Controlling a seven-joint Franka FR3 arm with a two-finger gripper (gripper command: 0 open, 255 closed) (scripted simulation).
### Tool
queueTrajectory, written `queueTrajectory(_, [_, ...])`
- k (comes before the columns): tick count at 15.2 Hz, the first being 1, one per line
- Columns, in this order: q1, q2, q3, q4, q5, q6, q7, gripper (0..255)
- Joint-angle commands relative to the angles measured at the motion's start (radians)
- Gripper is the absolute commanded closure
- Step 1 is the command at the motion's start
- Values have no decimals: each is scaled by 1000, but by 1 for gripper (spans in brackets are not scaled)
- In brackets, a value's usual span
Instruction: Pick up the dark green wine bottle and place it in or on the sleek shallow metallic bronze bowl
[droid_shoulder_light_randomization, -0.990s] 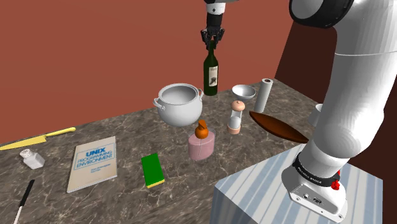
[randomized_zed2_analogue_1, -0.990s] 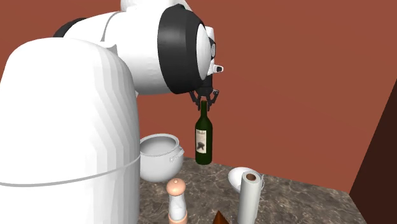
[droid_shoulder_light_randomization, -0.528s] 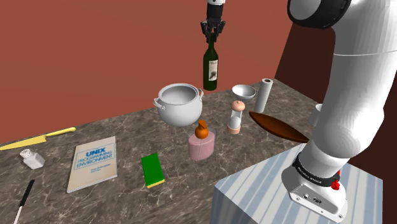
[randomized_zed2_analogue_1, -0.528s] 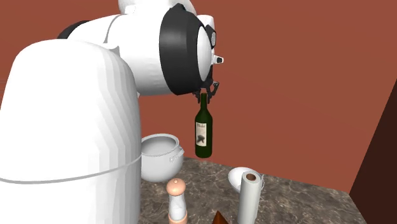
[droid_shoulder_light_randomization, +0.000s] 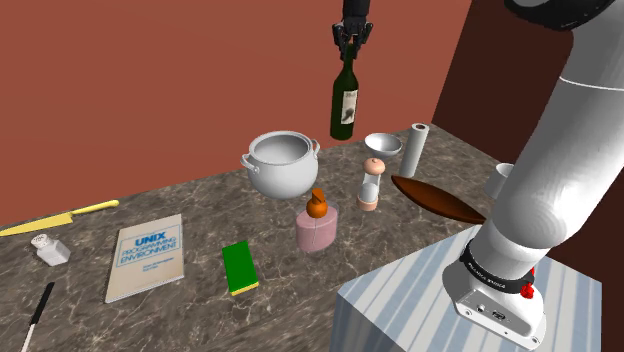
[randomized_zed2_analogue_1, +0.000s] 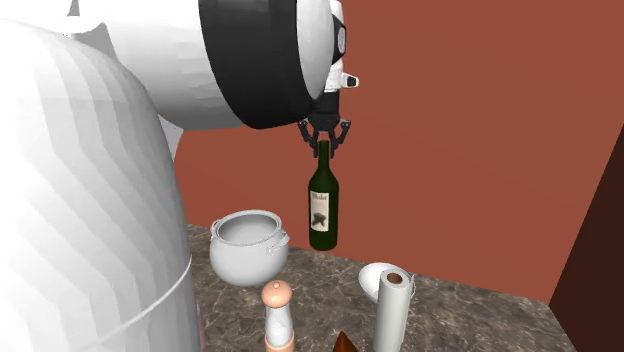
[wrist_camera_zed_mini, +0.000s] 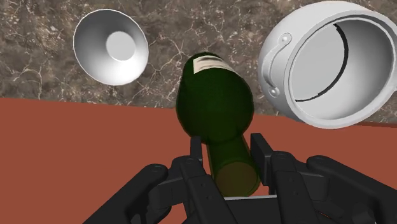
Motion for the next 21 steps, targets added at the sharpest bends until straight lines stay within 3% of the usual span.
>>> queueTrajectory(1, [-3, -79, -5, -80, -12, 2, -9, 255])
queueTrajectory(11, [-36, -430, -29, -361, -75, -62, -56, 255])
queueTrajectory(21, [-90, -730, -62, -498, -140, -218, -127, 255])
